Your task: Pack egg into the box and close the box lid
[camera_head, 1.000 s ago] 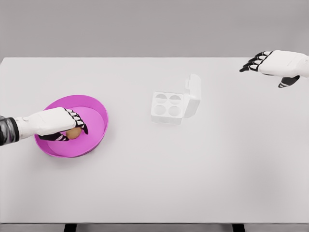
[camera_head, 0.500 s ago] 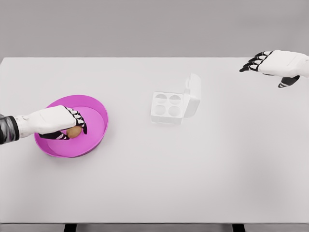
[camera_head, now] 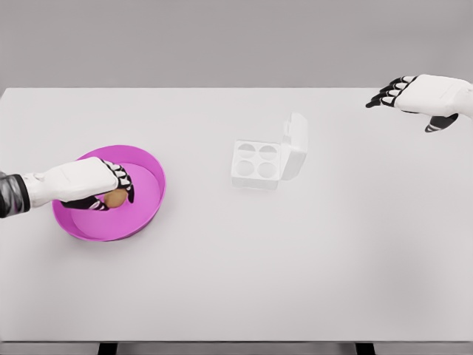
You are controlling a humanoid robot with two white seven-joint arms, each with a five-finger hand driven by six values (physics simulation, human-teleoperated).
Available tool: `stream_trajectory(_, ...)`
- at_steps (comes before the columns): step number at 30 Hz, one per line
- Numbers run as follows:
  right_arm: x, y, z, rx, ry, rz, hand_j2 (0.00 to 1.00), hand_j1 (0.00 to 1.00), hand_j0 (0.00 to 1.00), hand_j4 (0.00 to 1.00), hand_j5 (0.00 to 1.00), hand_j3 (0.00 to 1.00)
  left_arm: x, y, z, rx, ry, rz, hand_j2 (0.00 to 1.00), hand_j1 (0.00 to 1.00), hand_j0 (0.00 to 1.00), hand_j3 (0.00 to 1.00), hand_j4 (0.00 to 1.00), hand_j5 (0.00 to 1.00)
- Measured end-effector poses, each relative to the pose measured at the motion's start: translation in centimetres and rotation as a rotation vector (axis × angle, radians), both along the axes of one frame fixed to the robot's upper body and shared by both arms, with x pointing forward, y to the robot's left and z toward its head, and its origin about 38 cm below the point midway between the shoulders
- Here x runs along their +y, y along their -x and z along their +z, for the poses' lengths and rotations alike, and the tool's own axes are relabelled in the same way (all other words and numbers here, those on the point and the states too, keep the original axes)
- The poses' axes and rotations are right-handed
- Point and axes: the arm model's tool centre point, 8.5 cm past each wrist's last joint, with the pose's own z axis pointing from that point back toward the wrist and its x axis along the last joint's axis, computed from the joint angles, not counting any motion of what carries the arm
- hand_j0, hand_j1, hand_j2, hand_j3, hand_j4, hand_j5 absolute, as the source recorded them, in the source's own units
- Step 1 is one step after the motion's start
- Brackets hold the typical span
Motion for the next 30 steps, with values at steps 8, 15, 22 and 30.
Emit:
stream_trajectory(8,0.0,0.0,0.0,0.000,0.000,0.000,1.00,1.00,1.00,1.00,1.00,1.00,-0.5,-0.4,0.7,-0.011,0.037,-0.006,0.49,0.49,0.49,0.49,0.49,0.49)
stream_trajectory(15,0.0,0.0,0.0,0.000,0.000,0.000,1.00,1.00,1.00,1.00,1.00,1.00,-1.2,-0.9,1.4,-0.033,0.059,-0.014,0.49,0.49,0.49,0.49,0.49,0.49)
stream_trajectory(22,-0.1,0.1,0.0,0.001,0.001,-0.002,1.00,1.00,1.00,1.00,1.00,1.00,-1.9,-1.3,1.9,-0.047,0.090,-0.024,0.49,0.49,0.49,0.49,0.49,0.49)
stream_trajectory(30,-0.1,0.1,0.0,0.001,0.001,-0.002,1.00,1.00,1.00,1.00,1.00,1.00,-2.7,-1.4,1.9,-0.043,0.127,-0.033,0.49,0.49,0.49,0.49,0.49,0.49)
